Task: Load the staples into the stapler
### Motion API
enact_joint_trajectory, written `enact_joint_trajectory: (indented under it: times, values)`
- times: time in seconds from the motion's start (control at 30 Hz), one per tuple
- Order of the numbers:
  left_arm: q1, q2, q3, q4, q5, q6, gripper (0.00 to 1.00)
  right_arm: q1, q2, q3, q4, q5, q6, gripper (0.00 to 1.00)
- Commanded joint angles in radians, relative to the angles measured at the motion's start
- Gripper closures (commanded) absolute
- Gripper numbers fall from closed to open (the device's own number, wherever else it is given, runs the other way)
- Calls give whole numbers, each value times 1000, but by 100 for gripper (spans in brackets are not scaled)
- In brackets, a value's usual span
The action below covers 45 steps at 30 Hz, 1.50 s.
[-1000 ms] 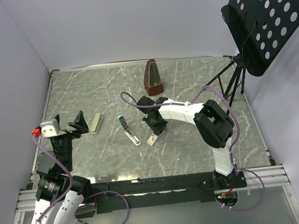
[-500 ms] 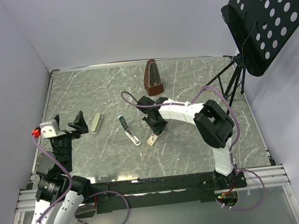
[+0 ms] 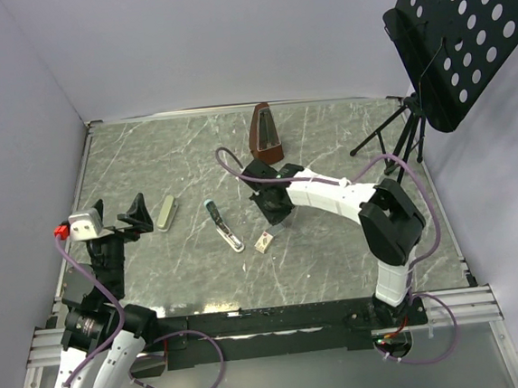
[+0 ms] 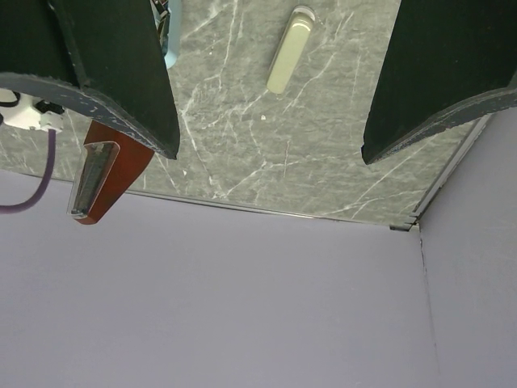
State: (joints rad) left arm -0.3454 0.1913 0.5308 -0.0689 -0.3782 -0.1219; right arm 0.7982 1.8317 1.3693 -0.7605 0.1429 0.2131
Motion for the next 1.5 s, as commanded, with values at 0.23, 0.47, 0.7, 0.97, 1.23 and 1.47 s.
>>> enact_joint_trajectory:
  times: [0.23,0.47,0.7,0.97,1.23,1.47]
  values:
    - [6,-13,0,26,25,-18,1,-10,-115,-213,-20,-58,81,81]
    - [6,-12,-2,26,27,-21,1,-11,-84,-249,-11,-92,94,79]
    - [6,-12,-3,26,28,-21,1,-33,-66,-250,-8,-121,106,69]
    - [6,-12,-2,23,28,-21,1,-68,-57,-236,10,-167,123,61]
    - [6,-13,-2,24,27,-21,1,-70,-26,-234,15,-184,124,66]
    - [6,-15,-3,26,28,-21,1,-68,-15,-230,1,-163,115,72]
